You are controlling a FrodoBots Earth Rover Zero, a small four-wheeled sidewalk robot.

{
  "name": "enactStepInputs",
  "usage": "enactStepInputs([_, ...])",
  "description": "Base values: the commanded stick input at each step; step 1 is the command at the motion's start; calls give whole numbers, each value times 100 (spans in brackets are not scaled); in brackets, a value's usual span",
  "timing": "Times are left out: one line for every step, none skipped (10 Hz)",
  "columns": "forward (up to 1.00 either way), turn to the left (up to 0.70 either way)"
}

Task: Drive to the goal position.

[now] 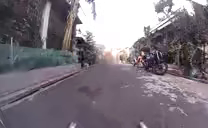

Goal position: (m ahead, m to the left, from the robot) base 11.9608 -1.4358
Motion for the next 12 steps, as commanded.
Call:
enactStepInputs([70, 0])
enactStepInputs([70, 0])
enactStepInputs([70, 0])
enactStepInputs([70, 0])
enactStepInputs([70, 0])
enactStepInputs([70, 0])
enactStepInputs([70, 0])
enactStepInputs([70, 0])
enactStepInputs([70, 0])
enactStepInputs([70, 0])
enactStepInputs([70, 0])
enactStepInputs([70, 0])
